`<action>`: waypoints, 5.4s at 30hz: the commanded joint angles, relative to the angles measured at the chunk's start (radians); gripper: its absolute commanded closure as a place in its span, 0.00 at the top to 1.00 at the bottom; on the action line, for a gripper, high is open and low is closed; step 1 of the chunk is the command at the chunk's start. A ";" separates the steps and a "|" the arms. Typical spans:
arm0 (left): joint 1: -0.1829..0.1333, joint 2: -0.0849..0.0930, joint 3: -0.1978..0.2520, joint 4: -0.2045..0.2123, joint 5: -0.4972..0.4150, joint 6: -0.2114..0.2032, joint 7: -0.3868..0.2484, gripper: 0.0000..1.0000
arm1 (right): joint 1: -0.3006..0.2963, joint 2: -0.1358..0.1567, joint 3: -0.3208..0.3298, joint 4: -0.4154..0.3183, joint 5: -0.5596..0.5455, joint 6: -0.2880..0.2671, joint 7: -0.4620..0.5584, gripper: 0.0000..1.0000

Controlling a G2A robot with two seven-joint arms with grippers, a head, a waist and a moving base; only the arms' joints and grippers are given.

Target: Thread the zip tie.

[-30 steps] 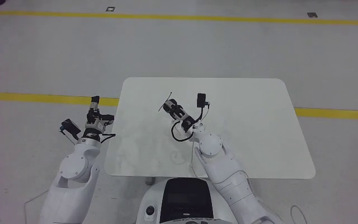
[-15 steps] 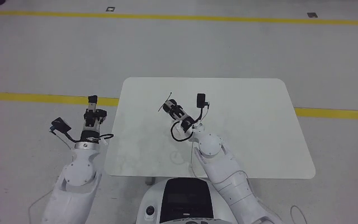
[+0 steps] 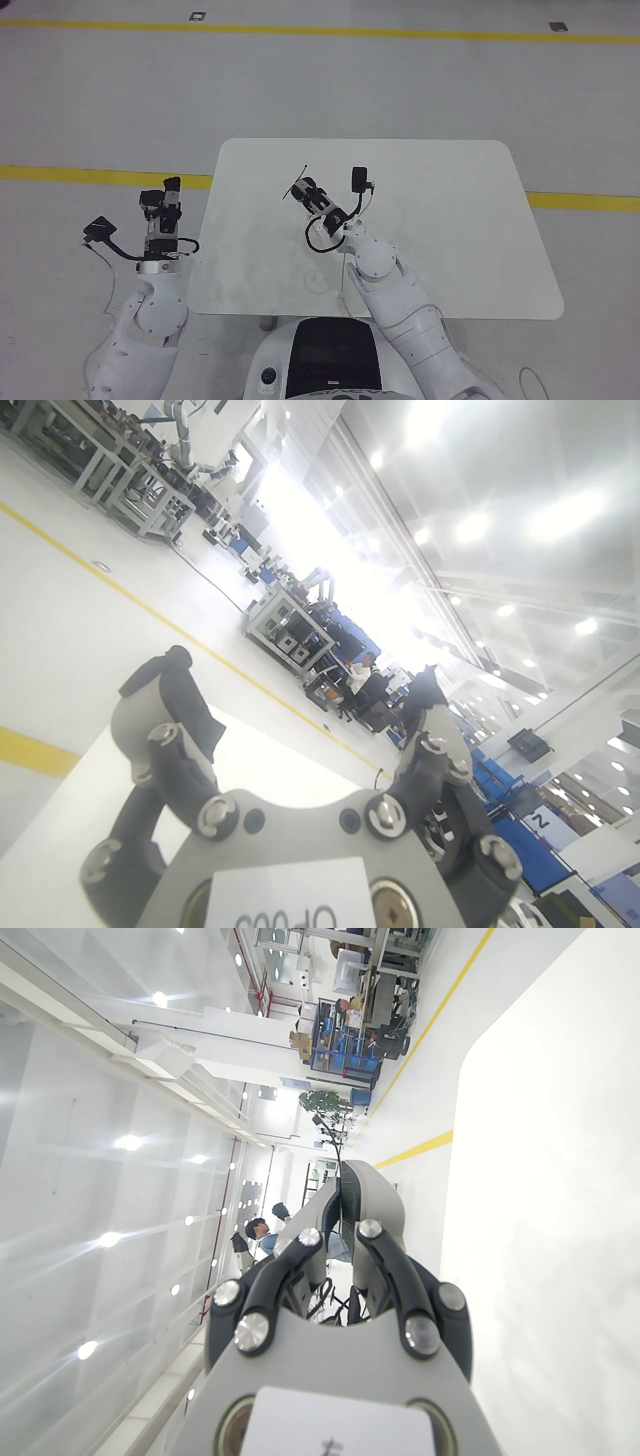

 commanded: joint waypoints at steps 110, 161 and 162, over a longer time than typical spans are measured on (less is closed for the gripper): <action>-0.725 0.643 1.020 0.373 1.167 0.615 0.427 1.00 | -0.002 0.022 -0.073 -0.018 0.087 0.176 -0.089 0.00; -1.033 0.603 1.372 0.310 1.167 0.615 0.202 1.00 | -0.031 0.016 -0.174 -0.021 0.071 0.034 -0.210 0.00; -1.035 0.601 1.372 0.311 1.167 0.615 0.201 0.95 | -0.033 0.016 -0.175 -0.022 0.071 0.031 -0.215 0.00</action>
